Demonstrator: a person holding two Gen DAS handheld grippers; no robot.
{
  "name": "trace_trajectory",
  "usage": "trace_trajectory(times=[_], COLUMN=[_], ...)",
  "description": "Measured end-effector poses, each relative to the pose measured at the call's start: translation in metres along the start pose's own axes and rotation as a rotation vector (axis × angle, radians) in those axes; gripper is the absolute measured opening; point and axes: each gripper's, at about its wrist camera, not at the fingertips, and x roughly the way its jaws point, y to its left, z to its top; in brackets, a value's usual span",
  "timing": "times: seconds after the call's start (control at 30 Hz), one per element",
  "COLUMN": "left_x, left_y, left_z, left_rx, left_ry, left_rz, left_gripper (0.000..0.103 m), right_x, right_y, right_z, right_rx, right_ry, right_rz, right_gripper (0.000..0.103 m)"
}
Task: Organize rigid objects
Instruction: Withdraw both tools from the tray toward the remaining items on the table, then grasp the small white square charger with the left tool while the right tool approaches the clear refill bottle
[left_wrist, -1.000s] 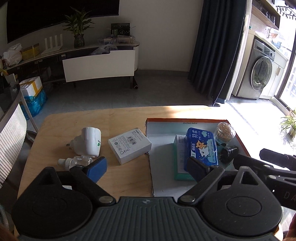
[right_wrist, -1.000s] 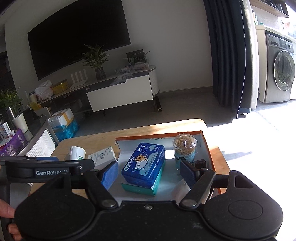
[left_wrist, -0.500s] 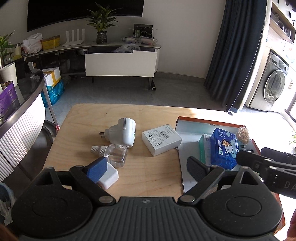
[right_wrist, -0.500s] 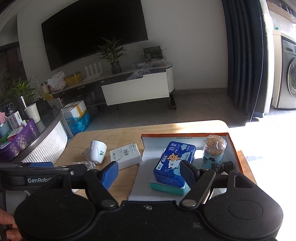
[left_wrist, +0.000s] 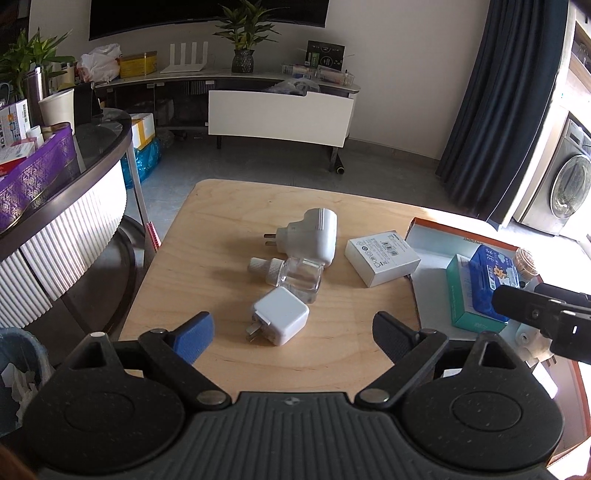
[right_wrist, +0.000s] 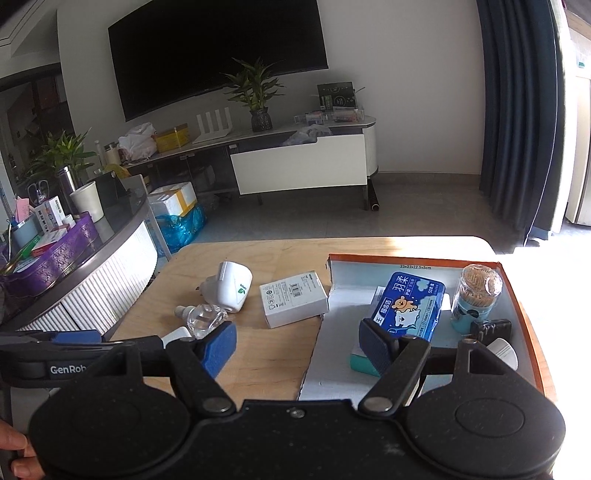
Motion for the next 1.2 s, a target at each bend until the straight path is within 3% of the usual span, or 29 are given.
trace_trajectory(times=[0.63, 0.83, 1.03, 1.07, 1.1, 1.17, 1.2], left_x=[0.046, 0.063, 0.076, 0.076, 0.076, 0.076, 0.076], left_y=[0.031, 0.027, 0.023, 0.021, 0.018, 0.015, 0.015], left_z=[-0.019, -0.014, -0.013, -0.014, -0.014, -0.016, -0.017], left_rx=[-0.026, 0.058, 0.115, 0.132, 0.154, 0.177, 0.172], left_ry=[0.061, 0.041, 0.028, 0.016, 0.003, -0.017, -0.022], left_rz=[0.037, 0.009, -0.034, -0.040, -0.052, -0.061, -0.066], left_gripper=[0.096, 0.095, 0.075, 0.068, 0.055, 0.042, 0.042], right_x=[0.008, 0.011, 0.015, 0.016, 0.017, 0.020, 0.021], right_y=[0.003, 0.000, -0.001, -0.001, -0.001, 0.000, 0.001], right_z=[-0.012, -0.012, -0.012, -0.012, -0.012, -0.012, -0.012], right_rx=[0.002, 0.012, 0.012, 0.011, 0.010, 0.010, 0.011], right_ry=[0.036, 0.038, 0.043, 0.045, 0.048, 0.053, 0.055], right_rz=[0.027, 0.026, 0.022, 0.021, 0.020, 0.021, 0.023], right_gripper=[0.087, 0.087, 0.087, 0.087, 0.087, 0.087, 0.087])
